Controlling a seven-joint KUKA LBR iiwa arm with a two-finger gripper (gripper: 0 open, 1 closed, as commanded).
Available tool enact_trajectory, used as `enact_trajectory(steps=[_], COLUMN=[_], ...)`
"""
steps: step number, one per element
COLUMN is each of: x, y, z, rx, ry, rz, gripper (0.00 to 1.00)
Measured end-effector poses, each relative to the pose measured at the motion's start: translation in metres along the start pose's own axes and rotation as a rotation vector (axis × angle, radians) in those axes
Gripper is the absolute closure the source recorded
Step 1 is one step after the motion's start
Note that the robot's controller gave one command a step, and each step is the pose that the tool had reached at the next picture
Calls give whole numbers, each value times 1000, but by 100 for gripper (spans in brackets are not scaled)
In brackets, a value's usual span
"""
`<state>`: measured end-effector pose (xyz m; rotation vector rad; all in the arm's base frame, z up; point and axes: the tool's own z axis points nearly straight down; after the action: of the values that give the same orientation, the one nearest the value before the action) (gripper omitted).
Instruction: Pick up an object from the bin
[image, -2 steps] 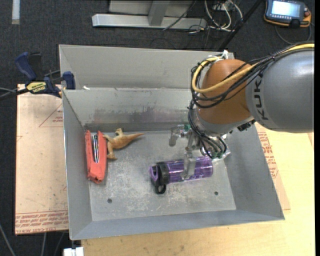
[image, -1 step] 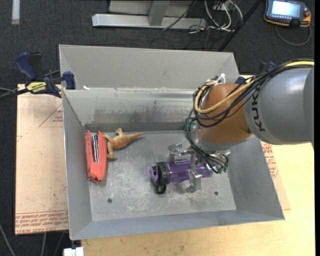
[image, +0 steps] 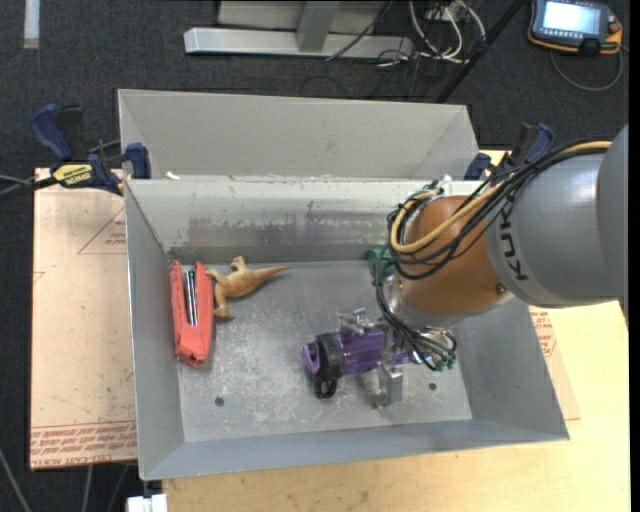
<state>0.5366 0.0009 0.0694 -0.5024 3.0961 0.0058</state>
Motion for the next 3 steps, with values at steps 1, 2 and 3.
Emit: enact_trajectory(steps=[1,2,3], x=[-10,-10,-2], y=[30,30,39], z=[-1,-1,-102], rx=[2,2,1], ry=[-8,-8,-9], rz=[-47,-47,-40], gripper=[100,100,100])
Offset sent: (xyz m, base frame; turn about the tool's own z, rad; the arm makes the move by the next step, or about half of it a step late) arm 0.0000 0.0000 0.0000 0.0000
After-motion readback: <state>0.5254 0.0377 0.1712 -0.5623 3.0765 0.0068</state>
